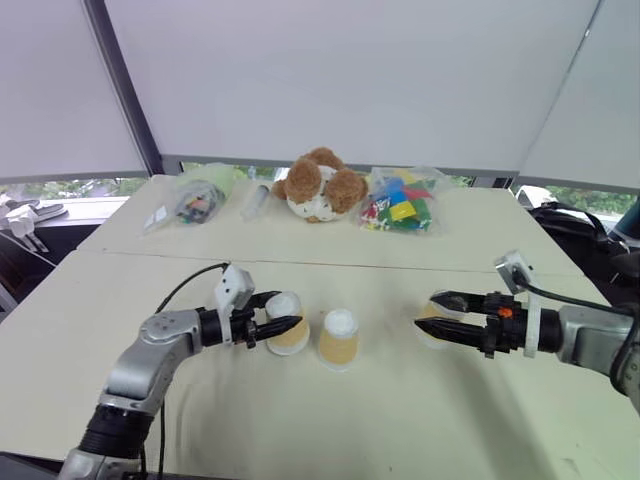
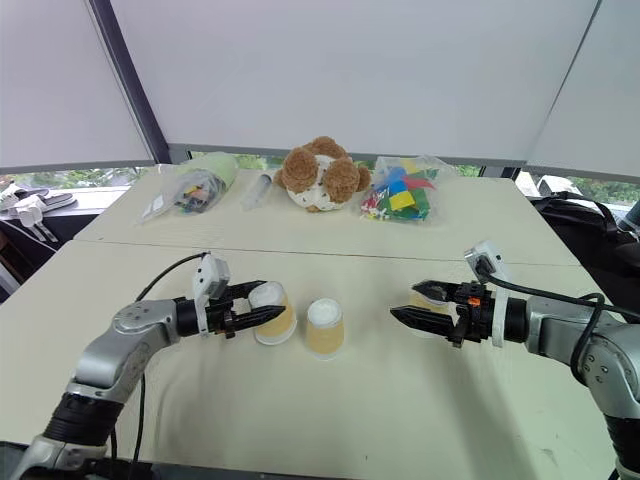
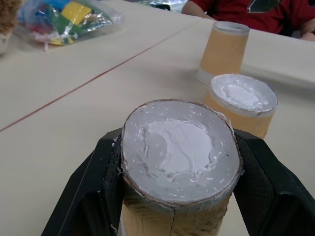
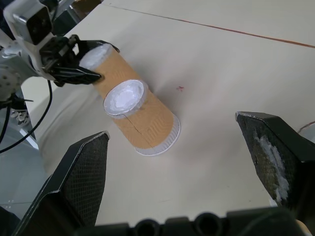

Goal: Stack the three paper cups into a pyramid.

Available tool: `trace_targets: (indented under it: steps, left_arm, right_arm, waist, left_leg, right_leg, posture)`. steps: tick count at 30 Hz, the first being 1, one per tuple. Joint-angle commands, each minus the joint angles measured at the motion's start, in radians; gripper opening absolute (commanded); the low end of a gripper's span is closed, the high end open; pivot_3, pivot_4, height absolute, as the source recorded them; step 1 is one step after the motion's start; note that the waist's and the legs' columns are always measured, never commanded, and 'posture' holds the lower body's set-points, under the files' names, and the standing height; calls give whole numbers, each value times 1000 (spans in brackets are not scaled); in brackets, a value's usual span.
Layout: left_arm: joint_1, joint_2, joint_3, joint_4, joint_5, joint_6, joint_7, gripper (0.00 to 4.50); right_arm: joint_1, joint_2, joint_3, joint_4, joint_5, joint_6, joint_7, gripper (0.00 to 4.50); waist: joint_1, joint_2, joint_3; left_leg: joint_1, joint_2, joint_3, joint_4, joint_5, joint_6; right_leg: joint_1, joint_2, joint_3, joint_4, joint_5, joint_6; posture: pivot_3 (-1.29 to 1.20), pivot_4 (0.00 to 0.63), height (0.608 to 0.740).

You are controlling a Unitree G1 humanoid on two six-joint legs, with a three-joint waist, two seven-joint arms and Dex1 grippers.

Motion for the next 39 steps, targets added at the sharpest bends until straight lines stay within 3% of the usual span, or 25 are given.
trace_targets:
  steps: [1,15,27,31,39]
  left_arm:
    - [-37,-8,-9,-33,1,-10,10,2365]
    - [-57,0,-60,-15,38,-13,-7,2365]
    - [-29,-2,-76,5,70,-37,-21,2365]
    - [-21,-16,-70,10,54,-34,-23,4320]
    - [2,13,-30,-32,50,-14,0,4416]
  right_arm:
    - [21,-25,-61,-50,28,14,4,4500]
    - [114,-35,-74,-172,78,57,-3,4500]
    - [48,-9,-30,-182,100,86,-79,4500]
    - [55,-14,-35,-175,96,81,-73,4500]
    - [93,-18,-76,-138,59,39,-58,4500]
  waist:
    - [1,0,0]
    - [1,0,0]
    - [1,0,0]
    - [1,0,0]
    - [0,0,0]
  left_leg:
    - [0,0,0,0,0,0]
    - [0,0,0,0,0,0]
    - [0,0,0,0,0,0]
    - [0,0,0,0,0,0]
    - [0,0,0,0,0,0]
  right_leg:
    - [0,0,0,0,0,0]
    - [0,0,0,0,0,0]
    - [0,0,0,0,0,0]
    - [0,0,0,0,0,0]
    - [0,0,0,0,0,0]
  posture:
    - [0,150,740]
    - [0,150,740]
    - [0,150,740]
    - [0,150,740]
    - [0,150,740]
